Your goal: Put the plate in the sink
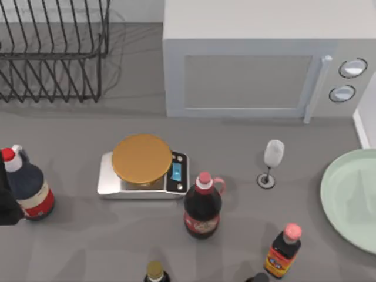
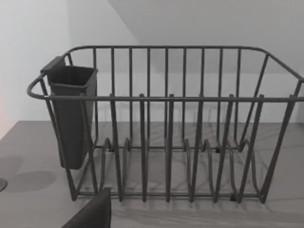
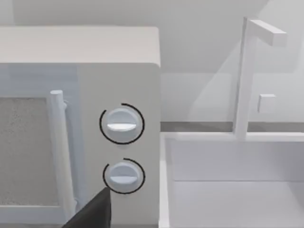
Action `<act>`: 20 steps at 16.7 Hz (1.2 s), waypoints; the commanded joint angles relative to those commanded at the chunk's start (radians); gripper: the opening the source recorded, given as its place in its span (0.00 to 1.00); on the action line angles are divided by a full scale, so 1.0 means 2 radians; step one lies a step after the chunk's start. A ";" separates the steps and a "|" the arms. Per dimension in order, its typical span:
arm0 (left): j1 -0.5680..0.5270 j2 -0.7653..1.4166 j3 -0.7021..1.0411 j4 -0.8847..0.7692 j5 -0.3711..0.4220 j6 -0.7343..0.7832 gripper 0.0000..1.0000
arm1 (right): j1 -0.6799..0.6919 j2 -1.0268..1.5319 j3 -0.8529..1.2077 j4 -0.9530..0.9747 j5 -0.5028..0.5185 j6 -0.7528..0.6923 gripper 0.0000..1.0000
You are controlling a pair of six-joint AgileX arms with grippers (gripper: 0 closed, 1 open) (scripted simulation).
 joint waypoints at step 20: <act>0.000 0.000 0.000 0.000 0.000 0.000 1.00 | 0.052 0.230 0.181 -0.157 0.000 0.054 1.00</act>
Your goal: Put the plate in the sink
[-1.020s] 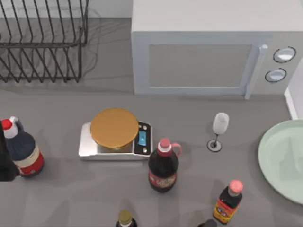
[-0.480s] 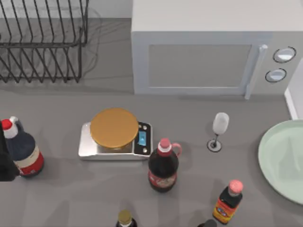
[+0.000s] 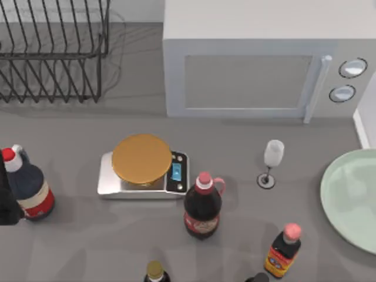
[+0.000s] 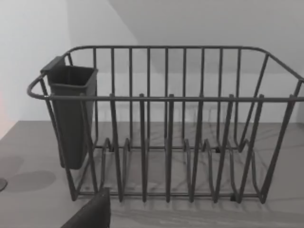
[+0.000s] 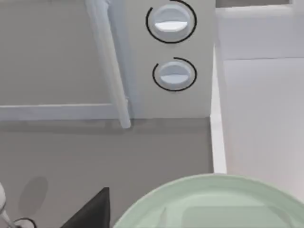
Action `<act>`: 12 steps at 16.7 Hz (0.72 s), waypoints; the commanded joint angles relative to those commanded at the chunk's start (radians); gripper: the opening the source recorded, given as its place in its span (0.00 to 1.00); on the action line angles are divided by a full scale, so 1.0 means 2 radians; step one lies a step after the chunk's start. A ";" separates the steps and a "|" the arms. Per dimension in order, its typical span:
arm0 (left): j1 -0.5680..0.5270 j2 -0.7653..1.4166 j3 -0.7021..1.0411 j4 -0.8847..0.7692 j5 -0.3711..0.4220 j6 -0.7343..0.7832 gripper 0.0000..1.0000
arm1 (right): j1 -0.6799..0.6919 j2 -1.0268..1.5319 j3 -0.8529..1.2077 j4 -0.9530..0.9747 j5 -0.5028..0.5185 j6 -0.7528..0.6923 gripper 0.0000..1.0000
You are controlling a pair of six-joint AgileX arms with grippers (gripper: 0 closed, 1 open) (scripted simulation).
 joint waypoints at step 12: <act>0.000 0.000 0.000 0.000 0.000 0.000 1.00 | 0.108 0.548 0.375 -0.323 0.000 0.112 1.00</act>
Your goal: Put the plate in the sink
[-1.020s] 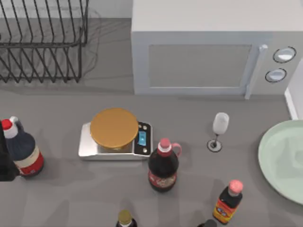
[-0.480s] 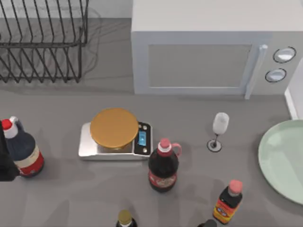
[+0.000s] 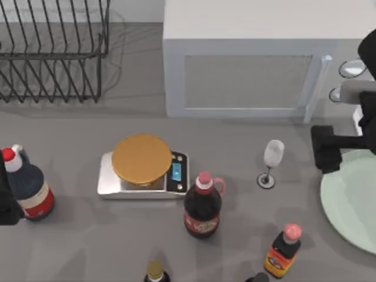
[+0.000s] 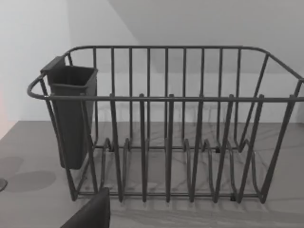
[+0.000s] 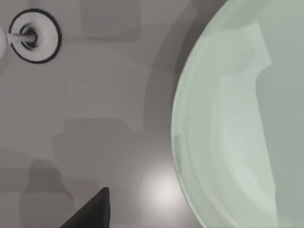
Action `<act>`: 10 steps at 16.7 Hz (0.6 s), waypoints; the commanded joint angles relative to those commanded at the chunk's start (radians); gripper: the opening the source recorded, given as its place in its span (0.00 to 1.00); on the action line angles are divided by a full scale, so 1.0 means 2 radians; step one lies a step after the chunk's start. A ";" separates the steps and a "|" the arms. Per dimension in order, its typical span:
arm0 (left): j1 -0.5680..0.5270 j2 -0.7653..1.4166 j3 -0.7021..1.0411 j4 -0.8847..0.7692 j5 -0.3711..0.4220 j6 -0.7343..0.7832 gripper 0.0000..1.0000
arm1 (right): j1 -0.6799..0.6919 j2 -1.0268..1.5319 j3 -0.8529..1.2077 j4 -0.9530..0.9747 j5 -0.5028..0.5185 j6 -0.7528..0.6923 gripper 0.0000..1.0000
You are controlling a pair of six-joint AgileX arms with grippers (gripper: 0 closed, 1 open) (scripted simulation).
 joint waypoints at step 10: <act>0.000 0.000 0.000 0.000 0.000 0.000 1.00 | 0.016 0.090 0.064 -0.056 0.000 0.019 1.00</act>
